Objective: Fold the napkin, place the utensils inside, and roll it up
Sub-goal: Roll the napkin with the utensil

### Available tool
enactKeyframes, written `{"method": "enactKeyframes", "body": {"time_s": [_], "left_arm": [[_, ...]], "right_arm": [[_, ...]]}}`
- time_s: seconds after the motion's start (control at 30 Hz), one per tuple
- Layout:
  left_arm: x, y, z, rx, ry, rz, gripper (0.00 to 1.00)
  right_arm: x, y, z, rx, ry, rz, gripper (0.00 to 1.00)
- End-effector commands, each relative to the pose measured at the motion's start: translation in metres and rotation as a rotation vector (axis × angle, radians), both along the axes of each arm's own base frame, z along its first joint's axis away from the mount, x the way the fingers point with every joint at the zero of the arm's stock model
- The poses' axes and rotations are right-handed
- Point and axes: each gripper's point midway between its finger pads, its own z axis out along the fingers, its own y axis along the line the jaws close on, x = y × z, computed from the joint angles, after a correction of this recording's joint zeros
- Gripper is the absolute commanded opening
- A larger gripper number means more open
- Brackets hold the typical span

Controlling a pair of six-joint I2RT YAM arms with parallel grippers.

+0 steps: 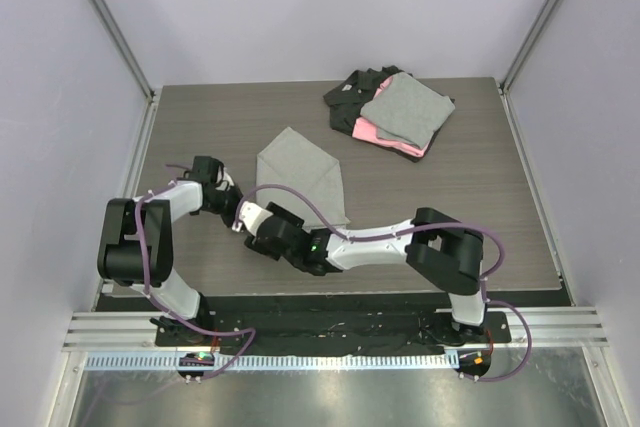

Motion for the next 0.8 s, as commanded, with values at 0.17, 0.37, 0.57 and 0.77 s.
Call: {"method": "enactKeyframes", "body": {"time_s": [0.17,0.37,0.57,0.77], "left_arm": [[0.001,-0.002,0.01,-0.083,0.024,0.029,0.0],[0.001,0.003,0.013,-0.081,0.022,0.046,0.0],[0.001,0.002,0.015,-0.09,0.014,0.043,0.0],[0.003,0.007,0.016,-0.105,0.023,0.077,0.0]], "right_arm": [[0.01,0.03,0.004,0.076,-0.123,-0.034,0.72],[0.007,0.036,0.001,0.104,-0.119,-0.012,0.78],[0.006,0.038,0.003,0.113,-0.116,0.003,0.79],[0.006,0.037,-0.005,0.105,-0.122,-0.009,0.79]]}}
